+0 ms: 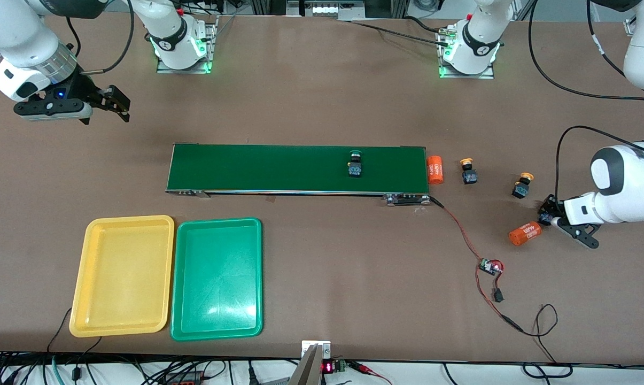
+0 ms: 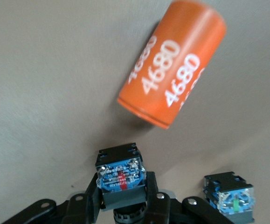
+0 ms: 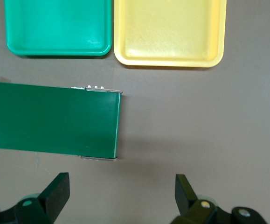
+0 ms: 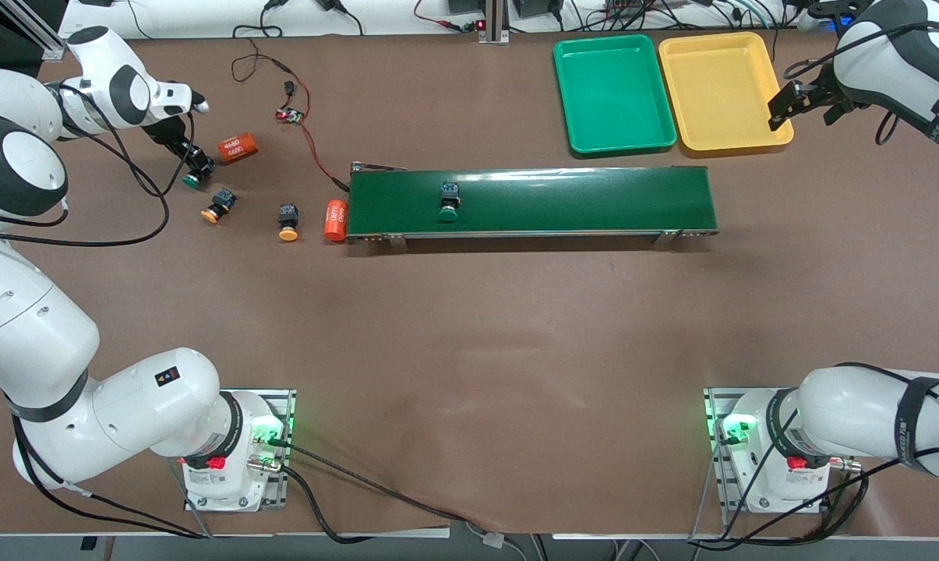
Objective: Sort buttons by color to trays
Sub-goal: 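Grasp another push button with the left gripper while the right gripper approaches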
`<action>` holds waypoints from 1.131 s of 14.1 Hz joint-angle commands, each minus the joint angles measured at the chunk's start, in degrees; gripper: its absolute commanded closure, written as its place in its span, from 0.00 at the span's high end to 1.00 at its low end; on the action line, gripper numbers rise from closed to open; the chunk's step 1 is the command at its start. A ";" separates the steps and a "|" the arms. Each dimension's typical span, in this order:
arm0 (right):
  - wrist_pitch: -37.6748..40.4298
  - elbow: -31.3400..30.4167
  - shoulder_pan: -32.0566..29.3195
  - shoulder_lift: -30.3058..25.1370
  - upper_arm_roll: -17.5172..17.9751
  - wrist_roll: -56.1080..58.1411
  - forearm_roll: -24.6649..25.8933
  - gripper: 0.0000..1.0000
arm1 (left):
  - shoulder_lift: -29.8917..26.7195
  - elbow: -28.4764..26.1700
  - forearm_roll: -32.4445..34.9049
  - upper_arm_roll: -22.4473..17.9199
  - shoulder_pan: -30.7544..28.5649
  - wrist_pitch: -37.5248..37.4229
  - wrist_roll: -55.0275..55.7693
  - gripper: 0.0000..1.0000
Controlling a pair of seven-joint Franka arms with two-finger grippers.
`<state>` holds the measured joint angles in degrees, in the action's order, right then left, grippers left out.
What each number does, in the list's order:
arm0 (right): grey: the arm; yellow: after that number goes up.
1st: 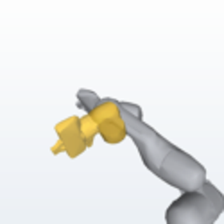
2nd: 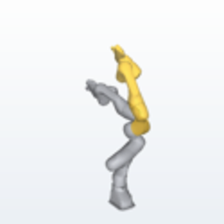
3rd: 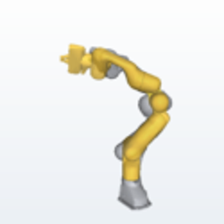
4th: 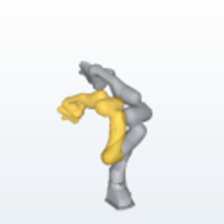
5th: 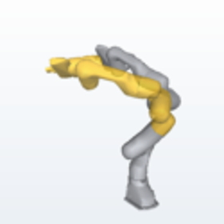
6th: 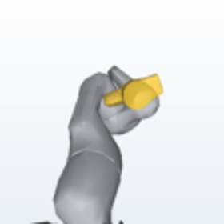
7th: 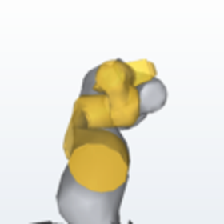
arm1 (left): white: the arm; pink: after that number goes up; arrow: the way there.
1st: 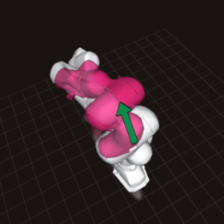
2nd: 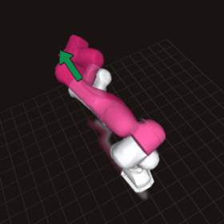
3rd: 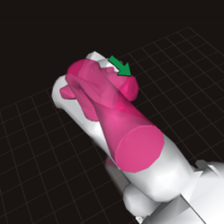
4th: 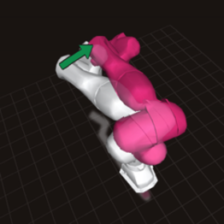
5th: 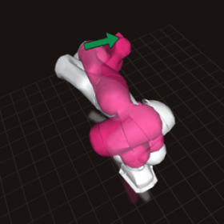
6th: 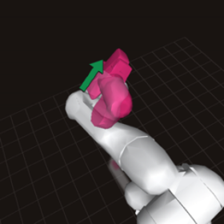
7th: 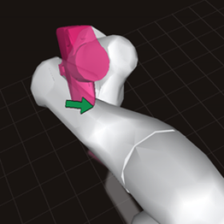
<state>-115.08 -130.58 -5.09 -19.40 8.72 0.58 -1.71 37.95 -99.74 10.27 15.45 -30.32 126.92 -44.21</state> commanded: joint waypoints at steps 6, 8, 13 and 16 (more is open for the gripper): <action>-1.02 -0.29 11.84 2.61 0.51 -20.76 -0.66 1.00 | -16.59 -2.29 0.01 17.31 1.84 -19.15 17.71 0.01; -3.39 -0.20 16.84 4.27 0.60 -30.93 -0.66 1.00 | -19.13 -4.83 -1.39 20.48 5.08 -20.31 28.77 0.01; -4.98 0.15 20.20 6.48 0.60 -36.00 0.30 1.00 | -17.48 -6.87 -5.70 20.67 15.11 -16.37 51.57 0.02; -4.98 0.15 20.20 6.48 0.60 -36.00 0.30 1.00 | -13.97 -6.87 -6.05 20.76 16.87 -13.03 54.40 0.04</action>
<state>-119.73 -130.60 14.87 -12.84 9.59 -34.50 -1.83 21.65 -106.89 5.41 36.69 -13.78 111.60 8.93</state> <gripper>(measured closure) 0.000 0.590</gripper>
